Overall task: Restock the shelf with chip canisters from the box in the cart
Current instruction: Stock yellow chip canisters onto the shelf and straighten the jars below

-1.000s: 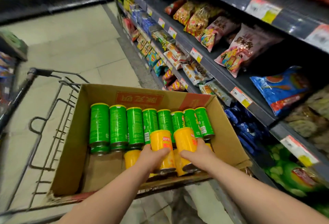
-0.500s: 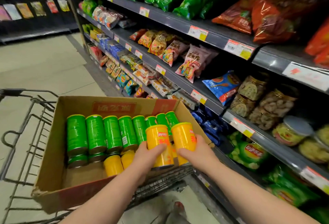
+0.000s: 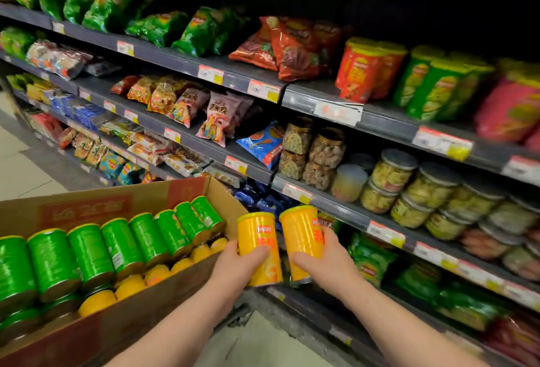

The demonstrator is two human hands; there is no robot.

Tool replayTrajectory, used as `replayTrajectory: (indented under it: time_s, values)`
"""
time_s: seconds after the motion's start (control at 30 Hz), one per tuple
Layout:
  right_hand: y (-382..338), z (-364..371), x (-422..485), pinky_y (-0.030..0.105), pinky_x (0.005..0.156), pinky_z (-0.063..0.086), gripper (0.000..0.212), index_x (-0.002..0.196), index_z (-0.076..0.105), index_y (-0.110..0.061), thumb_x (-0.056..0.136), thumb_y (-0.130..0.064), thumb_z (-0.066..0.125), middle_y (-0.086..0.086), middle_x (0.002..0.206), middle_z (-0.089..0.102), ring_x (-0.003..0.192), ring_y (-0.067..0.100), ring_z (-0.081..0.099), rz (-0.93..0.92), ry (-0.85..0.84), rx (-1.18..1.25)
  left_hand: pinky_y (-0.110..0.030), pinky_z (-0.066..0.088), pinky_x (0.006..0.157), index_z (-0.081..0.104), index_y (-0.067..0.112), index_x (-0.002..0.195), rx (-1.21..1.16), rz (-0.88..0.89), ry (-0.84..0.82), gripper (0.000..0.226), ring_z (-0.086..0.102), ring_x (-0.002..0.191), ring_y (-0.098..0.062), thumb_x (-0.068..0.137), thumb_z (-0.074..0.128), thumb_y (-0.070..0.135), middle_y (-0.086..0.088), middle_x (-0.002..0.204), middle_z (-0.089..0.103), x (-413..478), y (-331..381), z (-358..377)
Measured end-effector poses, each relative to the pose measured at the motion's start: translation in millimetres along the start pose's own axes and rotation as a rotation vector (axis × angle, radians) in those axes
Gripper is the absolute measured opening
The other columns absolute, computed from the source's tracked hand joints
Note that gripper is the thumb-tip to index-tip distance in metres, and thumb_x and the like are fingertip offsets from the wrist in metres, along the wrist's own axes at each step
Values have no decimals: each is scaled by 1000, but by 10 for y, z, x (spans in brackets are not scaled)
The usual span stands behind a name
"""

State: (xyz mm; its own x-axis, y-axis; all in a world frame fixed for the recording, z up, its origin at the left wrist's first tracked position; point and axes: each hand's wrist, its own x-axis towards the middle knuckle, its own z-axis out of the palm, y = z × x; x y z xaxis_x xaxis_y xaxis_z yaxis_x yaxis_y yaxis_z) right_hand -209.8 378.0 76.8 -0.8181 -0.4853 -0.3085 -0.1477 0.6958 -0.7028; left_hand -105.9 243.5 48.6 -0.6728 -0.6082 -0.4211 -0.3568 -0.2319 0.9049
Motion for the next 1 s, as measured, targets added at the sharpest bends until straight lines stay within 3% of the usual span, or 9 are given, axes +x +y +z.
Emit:
replayTrajectory:
  time_s: [0.07,0.27,0.4,0.63,0.8,0.93,1.0]
  values:
    - [225,-249,-178,36,89,48,85,144,22,-24,76,-46,69,-2,120,49,105,19,54,24,50,34,-24,47,63,46,23,113,18,32,-50,39,58,81,-8,83,70,31,9,91,57,-117,-9,310]
    - [972,-980,-884,33,84,48,77,136,30,-27,75,-43,73,-6,114,51,98,15,55,93,183,142,-31,52,74,45,26,117,39,13,-251,58,65,92,-18,71,75,42,2,104,63,-696,-69,1295]
    - [1432,-1427,-1374,31,83,47,79,138,30,-25,74,-42,73,-9,107,49,97,14,55,125,256,204,-26,49,67,43,26,118,88,34,-338,44,63,93,-17,84,68,36,0,108,62,-1148,-135,1883]
    - [2022,-2028,-1990,34,87,48,80,140,27,-27,76,-40,73,-14,102,46,99,13,53,156,367,257,-21,44,58,44,24,119,103,64,-446,41,62,87,-12,86,66,34,1,105,62,-1825,-167,2705]
    - [2210,-2288,-2121,41,91,50,86,142,27,-30,71,-47,73,-7,119,54,105,16,57,167,421,286,-25,48,65,47,24,119,115,88,-508,43,64,92,-16,84,67,36,0,107,64,-1981,-61,3003]
    - [2237,-2489,-2096,29,74,49,71,132,30,-33,76,-40,73,-16,103,54,92,8,58,144,452,334,-31,51,75,47,27,114,122,119,-547,37,64,94,-19,84,67,37,0,107,64,-1942,87,3205]
    - [2247,-2617,-2062,27,73,48,60,121,30,-36,78,-39,72,-20,98,51,88,3,56,129,478,325,-32,51,76,49,28,110,117,139,-572,33,64,93,-19,84,67,35,0,105,65,-1893,182,3332]
